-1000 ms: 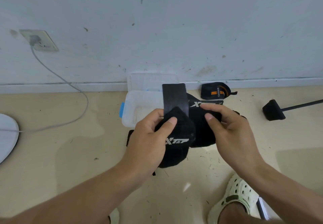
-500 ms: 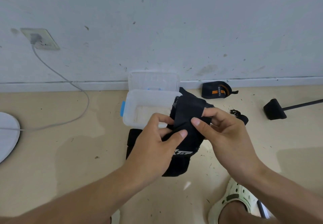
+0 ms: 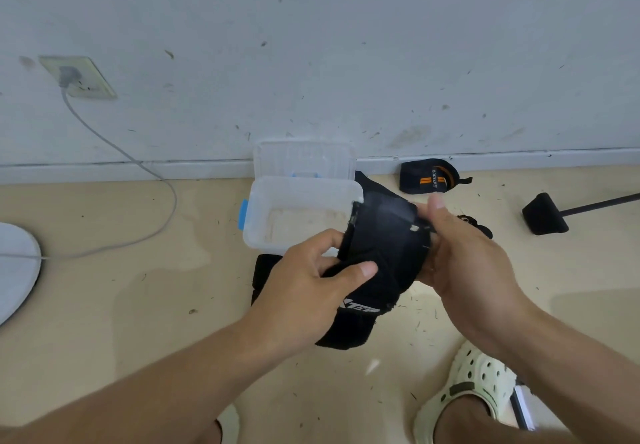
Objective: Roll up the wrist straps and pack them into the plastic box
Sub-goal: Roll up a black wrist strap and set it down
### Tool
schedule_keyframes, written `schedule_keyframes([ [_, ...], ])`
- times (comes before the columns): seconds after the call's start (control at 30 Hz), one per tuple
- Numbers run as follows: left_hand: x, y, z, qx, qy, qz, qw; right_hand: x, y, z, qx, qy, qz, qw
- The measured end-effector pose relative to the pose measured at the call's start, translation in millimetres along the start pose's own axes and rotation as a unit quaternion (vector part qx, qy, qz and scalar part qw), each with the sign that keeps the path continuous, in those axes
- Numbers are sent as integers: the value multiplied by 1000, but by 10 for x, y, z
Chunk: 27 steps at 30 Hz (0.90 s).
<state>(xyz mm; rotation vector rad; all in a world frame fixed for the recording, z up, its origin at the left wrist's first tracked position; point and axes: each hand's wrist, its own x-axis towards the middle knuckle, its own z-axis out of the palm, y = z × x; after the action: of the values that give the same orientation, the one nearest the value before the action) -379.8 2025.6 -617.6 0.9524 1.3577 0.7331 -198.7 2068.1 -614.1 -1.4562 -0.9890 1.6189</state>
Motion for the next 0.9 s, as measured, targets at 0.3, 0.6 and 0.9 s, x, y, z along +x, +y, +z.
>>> schedule_keyframes([
  [0.3,40,24,-74,25,14,7,1000,-13,-43,17,-41,-75,-25,996],
  [0.6,44,5,-64,31,-2,-1,1000,-51,61,9,-178,-10,-148,973],
  [0.9,105,31,-22,-40,57,-42,997,-92,68,-6,-122,-73,-104,984],
])
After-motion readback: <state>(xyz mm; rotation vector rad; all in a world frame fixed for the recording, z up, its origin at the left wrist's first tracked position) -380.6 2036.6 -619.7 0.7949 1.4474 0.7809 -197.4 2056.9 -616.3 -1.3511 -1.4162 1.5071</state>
